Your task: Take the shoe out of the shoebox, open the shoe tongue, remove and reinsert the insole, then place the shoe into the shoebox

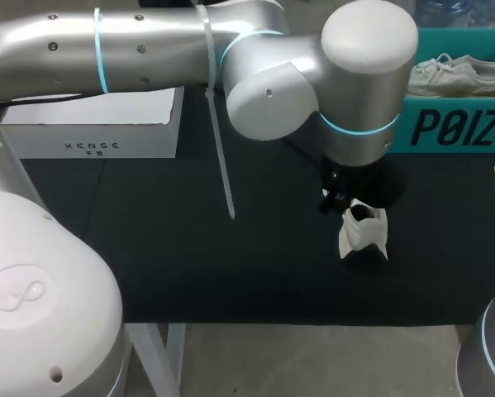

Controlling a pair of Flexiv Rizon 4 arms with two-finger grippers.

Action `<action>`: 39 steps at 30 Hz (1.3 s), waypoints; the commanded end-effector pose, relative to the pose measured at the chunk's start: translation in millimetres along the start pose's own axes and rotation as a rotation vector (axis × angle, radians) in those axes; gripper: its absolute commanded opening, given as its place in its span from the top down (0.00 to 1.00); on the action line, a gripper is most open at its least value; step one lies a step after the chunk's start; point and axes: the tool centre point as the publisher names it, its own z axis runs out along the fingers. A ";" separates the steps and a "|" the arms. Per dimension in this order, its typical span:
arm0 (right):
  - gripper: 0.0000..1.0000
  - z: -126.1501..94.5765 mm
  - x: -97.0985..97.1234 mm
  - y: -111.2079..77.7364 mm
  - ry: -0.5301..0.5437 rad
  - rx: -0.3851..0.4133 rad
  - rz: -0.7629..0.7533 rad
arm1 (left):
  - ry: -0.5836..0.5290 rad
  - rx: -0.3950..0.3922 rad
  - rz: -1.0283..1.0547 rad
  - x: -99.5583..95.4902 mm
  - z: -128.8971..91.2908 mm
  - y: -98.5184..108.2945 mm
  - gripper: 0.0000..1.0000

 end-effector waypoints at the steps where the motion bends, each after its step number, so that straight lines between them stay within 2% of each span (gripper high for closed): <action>1: 0.00 -3.0 6.4 -9.9 -0.013 -0.016 0.000 | 0.003 0.007 0.002 -1.0 -1.8 3.9 0.00; 12: 0.00 -3.0 6.4 -9.9 -0.013 -0.016 0.000 | 0.003 0.007 0.002 -1.0 -1.8 3.9 0.00; 14: 0.00 -3.0 6.4 -9.9 -0.013 -0.016 0.000 | 0.043 0.110 -0.212 4.6 -0.9 2.3 0.00; 18: 0.00 -3.0 6.4 -9.9 -0.013 -0.016 0.000 | 0.073 0.125 -0.449 15.2 8.7 -8.7 0.00; 19: 0.00 -3.0 6.4 -9.9 -0.013 -0.016 0.000 | 0.103 0.162 -0.505 16.6 12.3 -14.0 0.00; 20: 0.00 -3.0 6.4 -9.9 -0.013 -0.016 0.000 | 0.104 0.167 -0.533 17.4 14.0 -15.8 0.00; 22: 0.00 -3.0 6.4 -9.9 -0.013 -0.016 0.000 | 0.112 0.127 -0.596 18.1 17.9 -25.7 0.00; 25: 0.00 -3.0 6.4 -9.9 -0.013 -0.016 0.000 | 0.125 0.116 -0.673 18.6 26.0 -31.3 0.00; 31: 0.00 -3.0 6.4 -9.9 -0.013 -0.016 0.000 | 0.140 0.050 -0.746 9.0 38.7 -35.7 0.00; 39: 0.00 -3.0 6.4 -9.9 -0.013 -0.016 0.000 | 0.173 0.035 -0.739 -6.4 54.3 -51.0 0.00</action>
